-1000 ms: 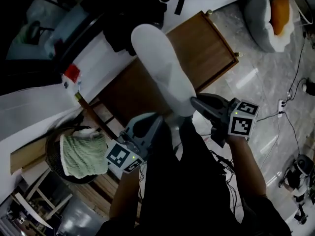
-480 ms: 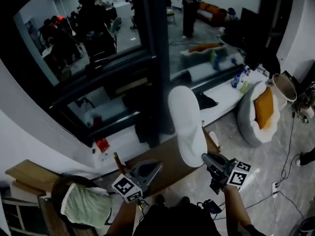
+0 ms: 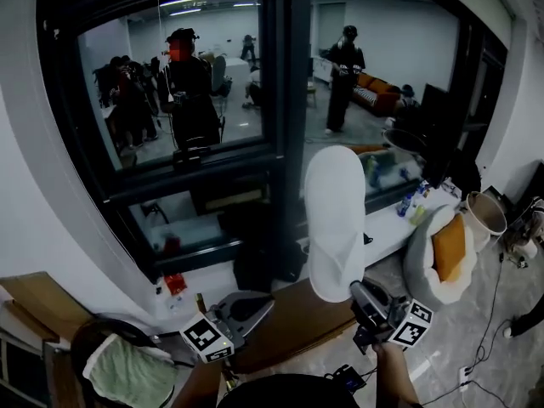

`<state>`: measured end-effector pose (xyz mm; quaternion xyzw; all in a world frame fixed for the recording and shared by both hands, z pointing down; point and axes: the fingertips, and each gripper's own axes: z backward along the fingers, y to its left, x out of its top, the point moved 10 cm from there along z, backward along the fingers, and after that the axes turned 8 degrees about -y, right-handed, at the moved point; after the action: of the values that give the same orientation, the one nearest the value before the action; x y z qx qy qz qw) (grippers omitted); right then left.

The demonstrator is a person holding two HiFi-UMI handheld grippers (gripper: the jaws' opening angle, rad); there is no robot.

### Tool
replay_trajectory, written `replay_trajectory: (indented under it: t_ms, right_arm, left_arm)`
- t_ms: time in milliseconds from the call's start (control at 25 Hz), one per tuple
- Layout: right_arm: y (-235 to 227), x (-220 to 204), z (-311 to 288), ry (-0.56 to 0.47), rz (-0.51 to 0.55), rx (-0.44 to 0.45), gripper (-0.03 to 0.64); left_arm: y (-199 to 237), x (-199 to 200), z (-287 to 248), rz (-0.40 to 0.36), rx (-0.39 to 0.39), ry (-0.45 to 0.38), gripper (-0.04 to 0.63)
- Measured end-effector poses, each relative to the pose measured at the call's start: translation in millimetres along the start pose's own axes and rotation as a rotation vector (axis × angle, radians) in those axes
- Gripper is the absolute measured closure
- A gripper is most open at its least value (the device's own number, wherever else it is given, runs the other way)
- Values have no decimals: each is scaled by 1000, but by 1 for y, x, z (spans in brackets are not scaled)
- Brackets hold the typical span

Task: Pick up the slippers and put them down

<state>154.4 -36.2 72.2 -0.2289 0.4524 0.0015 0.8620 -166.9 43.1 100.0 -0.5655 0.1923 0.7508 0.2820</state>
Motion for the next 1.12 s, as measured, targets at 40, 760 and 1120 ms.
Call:
replay_trajectory:
  t_ms: [40,760,1120]
  right_arm:
    - [1,0,-3,-6,-5,14,574]
    - [-18,-9,-2,-56,-59,-18,574]
    - [-28,-17,10,-34,-123,-69,574]
  left_arm:
    - [-2,5,0,-1,-4,-13,586]
    - [18,-6,-22,75,-76,-31,584]
    - [15,-20,-26,154,-52,2,586]
